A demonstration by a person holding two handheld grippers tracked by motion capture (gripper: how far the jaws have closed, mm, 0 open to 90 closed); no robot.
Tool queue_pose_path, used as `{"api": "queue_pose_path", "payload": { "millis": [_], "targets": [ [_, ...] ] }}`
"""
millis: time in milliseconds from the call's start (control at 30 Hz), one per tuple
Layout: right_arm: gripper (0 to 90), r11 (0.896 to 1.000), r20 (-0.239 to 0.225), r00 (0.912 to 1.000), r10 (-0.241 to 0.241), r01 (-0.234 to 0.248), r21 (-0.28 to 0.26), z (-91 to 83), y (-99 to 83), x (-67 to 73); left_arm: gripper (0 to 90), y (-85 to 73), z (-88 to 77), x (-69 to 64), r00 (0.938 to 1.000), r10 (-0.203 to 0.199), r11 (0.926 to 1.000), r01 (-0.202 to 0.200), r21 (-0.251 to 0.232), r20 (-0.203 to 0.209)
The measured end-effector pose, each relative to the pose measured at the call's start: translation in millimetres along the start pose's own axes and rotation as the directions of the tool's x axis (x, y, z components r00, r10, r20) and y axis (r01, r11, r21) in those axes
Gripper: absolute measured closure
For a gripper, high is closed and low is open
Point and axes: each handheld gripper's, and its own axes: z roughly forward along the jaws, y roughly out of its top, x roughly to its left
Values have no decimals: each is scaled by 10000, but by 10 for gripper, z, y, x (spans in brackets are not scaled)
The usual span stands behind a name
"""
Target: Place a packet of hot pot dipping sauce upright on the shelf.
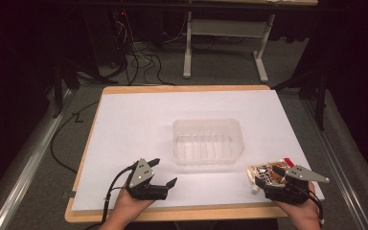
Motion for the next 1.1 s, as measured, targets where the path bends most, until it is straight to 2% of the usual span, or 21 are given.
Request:
{"api": "queue_pose_path", "payload": {
  "millis": [133,300,667,933,1100],
  "targets": [
    [174,9996,-69,10000,-27,29,297,23,-47,36,149,14,52,-19,9998,92,9999,-93,68,165],
    [211,9953,-370,9993,-110,145,953,109,-110,87,149,18,75,-35,9994,211,9997,-214,96,278],
    [214,9855,-760,9970,-134,260,1676,249,-178,124,149,13,72,-32,9992,238,9996,-243,151,326],
    [209,9803,-703,9974,-127,262,1957,284,-201,139,149,9,80,-35,9990,259,9995,-267,196,365],
    [211,9768,-594,9974,-407,522,2078,305,-235,160,150,7,85,-36,9990,245,9995,-253,193,380]
  ]
}}
